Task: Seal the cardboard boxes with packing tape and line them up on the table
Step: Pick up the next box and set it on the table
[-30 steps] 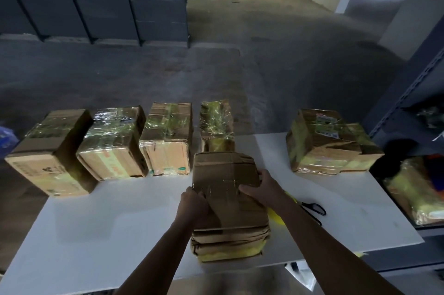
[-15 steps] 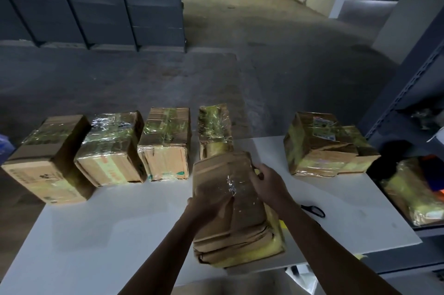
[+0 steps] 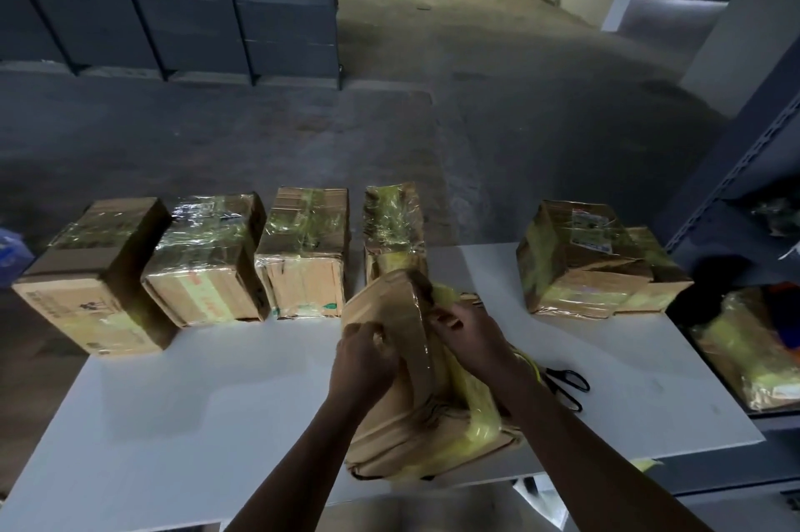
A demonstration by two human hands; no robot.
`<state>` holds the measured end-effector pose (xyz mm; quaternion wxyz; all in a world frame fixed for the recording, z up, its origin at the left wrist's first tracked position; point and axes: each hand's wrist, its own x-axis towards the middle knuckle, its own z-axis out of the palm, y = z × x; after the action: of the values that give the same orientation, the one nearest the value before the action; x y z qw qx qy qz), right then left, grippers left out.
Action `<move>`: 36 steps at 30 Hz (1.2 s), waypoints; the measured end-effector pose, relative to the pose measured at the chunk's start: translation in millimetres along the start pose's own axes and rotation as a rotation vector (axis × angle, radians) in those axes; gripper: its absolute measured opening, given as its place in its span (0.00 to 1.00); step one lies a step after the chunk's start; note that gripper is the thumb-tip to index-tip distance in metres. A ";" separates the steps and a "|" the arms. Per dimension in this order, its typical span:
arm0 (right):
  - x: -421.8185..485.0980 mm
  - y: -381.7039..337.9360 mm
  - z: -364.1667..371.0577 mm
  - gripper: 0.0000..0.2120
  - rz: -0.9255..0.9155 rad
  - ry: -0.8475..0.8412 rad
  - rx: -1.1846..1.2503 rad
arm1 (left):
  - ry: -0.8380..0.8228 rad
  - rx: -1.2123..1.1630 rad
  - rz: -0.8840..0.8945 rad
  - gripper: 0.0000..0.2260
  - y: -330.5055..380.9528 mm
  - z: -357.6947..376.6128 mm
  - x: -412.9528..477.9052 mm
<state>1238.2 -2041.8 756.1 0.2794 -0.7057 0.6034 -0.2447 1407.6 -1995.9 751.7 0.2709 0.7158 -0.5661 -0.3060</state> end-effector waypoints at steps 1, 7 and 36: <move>-0.6 2.2 2.7 0.13 0.018 0.000 0.025 | -0.018 0.024 0.007 0.11 2.1 -1.5 0.1; -0.6 9.5 3.7 0.10 0.111 0.047 0.120 | -0.254 -0.057 -0.110 0.21 14.5 -12.7 1.6; -5.3 18.6 11.4 0.18 0.320 -0.075 -0.051 | -0.101 -0.294 -0.340 0.13 -43.2 -2.1 11.7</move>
<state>1231.9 -2037.6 735.0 0.3191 -0.6162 0.7031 -0.1552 1439.1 -1998.0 719.8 0.2882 0.7376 -0.3996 -0.4618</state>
